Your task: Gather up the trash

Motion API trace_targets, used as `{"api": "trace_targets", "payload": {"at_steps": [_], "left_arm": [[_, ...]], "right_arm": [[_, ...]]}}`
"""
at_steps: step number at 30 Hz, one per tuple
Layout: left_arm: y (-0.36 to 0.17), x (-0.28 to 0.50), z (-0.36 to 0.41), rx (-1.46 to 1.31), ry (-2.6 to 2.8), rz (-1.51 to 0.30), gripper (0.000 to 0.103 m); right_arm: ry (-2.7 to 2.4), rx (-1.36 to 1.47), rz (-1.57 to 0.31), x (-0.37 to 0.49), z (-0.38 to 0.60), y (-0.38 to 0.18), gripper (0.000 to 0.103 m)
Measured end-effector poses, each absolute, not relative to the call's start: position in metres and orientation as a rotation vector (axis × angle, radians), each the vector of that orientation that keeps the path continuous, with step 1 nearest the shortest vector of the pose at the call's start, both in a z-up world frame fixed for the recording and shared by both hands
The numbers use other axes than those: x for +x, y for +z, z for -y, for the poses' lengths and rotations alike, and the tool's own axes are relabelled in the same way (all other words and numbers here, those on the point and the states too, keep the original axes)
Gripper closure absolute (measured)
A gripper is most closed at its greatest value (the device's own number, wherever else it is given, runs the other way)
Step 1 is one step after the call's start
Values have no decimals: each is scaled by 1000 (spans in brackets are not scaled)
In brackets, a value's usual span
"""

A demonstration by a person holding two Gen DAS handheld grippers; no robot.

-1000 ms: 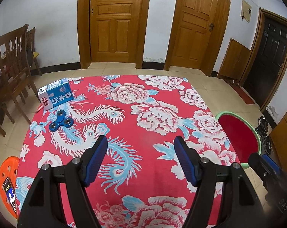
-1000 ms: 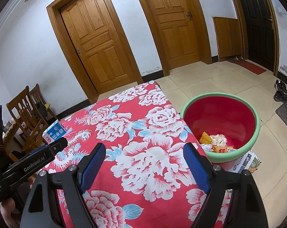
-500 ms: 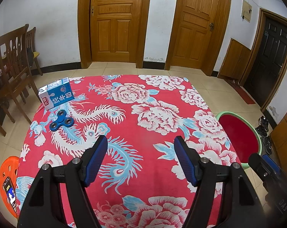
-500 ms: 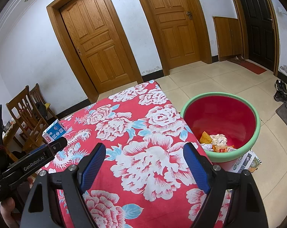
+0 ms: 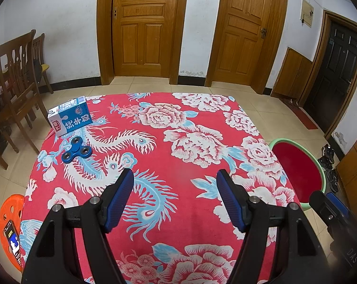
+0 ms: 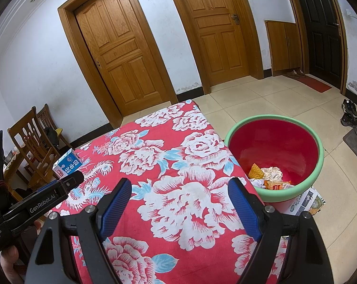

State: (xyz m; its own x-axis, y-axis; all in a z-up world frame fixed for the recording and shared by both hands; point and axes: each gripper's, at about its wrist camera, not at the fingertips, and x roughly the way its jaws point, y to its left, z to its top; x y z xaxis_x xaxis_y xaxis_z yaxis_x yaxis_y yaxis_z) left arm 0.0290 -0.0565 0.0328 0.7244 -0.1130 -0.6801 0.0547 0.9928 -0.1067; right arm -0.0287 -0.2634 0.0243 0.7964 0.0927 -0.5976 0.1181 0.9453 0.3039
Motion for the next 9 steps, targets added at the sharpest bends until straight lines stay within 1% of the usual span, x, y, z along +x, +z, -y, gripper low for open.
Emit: {"api": "trace_targets", "payload": {"at_steps": [9], "left_arm": [[32,29,55,-82,-91,-759,31]], "right_arm": [[-14,337,-654,-28,263,24,18]]}}
